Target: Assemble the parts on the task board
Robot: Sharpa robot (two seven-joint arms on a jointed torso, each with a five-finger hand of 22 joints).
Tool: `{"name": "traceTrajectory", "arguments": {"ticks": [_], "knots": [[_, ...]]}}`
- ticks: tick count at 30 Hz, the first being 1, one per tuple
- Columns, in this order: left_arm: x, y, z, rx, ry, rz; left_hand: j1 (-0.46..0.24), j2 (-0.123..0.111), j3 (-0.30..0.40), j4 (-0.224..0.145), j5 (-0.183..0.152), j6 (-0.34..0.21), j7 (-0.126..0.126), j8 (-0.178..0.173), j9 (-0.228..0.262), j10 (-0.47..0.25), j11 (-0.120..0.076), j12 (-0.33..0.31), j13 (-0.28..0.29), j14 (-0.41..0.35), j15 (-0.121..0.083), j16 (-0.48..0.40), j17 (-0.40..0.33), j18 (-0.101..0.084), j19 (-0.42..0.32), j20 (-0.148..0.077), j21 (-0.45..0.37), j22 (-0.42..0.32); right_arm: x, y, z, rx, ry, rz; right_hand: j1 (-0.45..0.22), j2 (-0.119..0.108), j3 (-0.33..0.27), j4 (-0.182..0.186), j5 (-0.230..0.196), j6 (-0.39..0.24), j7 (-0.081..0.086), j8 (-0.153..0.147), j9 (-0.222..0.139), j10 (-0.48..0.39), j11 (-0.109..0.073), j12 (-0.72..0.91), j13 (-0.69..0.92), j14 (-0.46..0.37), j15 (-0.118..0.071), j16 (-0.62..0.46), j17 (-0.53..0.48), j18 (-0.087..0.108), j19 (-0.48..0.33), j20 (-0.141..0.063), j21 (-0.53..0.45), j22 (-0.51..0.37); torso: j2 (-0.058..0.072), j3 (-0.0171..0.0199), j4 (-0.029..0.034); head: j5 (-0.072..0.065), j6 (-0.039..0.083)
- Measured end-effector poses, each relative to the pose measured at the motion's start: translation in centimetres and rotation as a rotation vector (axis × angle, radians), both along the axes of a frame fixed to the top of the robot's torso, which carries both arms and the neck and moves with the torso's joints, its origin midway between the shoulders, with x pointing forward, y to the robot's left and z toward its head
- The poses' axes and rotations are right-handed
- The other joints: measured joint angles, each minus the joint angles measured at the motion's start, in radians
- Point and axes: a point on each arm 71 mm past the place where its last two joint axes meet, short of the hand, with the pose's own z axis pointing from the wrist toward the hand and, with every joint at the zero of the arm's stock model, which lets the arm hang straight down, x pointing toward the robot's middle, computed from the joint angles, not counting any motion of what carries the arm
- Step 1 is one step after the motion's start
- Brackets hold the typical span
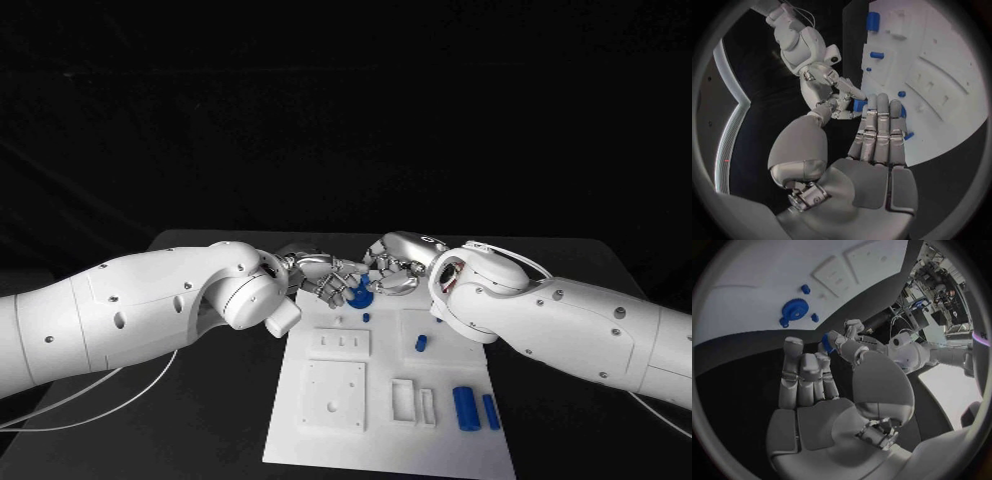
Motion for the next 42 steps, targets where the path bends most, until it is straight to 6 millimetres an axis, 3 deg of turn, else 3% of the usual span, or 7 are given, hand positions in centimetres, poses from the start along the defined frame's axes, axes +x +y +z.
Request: {"name": "traceTrajectory", "arguments": {"ticks": [6,13,28,42], "knots": [[0.1,0.1,-0.1,0.024,0.011,0.005,0.002,0.013,-0.009,-0.001,0.0,0.0,0.0,0.0,-0.001,0.0,0.0,0.0,0.001,0.0,0.0,0.0,0.0,0.0,0.0,0.0,0.0,0.001,0.0,0.2,0.0,-0.003,-0.003,0.004,-0.001,0.002,0.0,0.0,0.0,0.0,0.0,0.0,0.0,0.0,0.0,0.0,0.0,0.0,0.0,0.0,0.0,0.0,0.0,0.0,0.0,0.0,0.0,0.0003,-0.0003,-0.004,-0.002],[0.2,0.2,-0.3,0.042,0.017,0.012,0.042,0.053,-0.04,-0.032,0.0,0.0,0.0,0.0,-0.006,0.0,0.0,-0.005,0.006,0.0,0.0,0.0,0.0,-0.001,-0.002,-0.002,0.004,0.001,-0.2,0.9,0.0,-0.002,-0.003,0.016,-0.002,0.003,0.001,-0.004,0.0,0.0,0.0,0.0,0.0,0.0,0.0,0.0,0.0,0.0,0.0,0.0,0.0,0.0,-0.002,0.002,0.0,0.0,-0.001,-0.0003,-0.0003,-0.009,-0.001],[0.4,0.1,-0.4,0.055,0.021,0.014,0.043,0.063,-0.051,-0.043,0.0,0.0,0.0,0.0,-0.009,0.0,0.0,-0.005,0.008,0.0,0.0,0.0,0.0,-0.003,-0.004,-0.004,0.004,0.0,-0.5,1.4,-0.1,-0.006,-0.005,0.03,-0.001,0.004,0.0,-0.005,0.0,0.0,0.0,0.0,0.0,0.0,0.0,-0.001,0.0,0.001,0.002,0.0,0.0,0.001,-0.002,0.002,0.0,0.0,0.0,-0.0002,0.0006,-0.011,-0.001],[0.4,-0.2,-0.5,0.06,0.015,0.005,0.059,0.096,-0.065,-0.065,0.0,0.007,0.0,0.0,-0.012,0.0,0.0,-0.005,0.013,0.0,0.0,0.004,-0.003,-0.008,-0.004,-0.004,0.004,0.0,-0.6,1.7,-0.2,-0.013,-0.007,0.038,-0.001,0.003,0.003,-0.008,0.0,0.0,0.0,0.0,0.0,0.0,0.0,-0.001,0.0,0.002,0.002,0.0,0.0,0.001,-0.002,0.002,0.0,0.0,0.0,0.0,0.0012,-0.01,-0.006]]}}
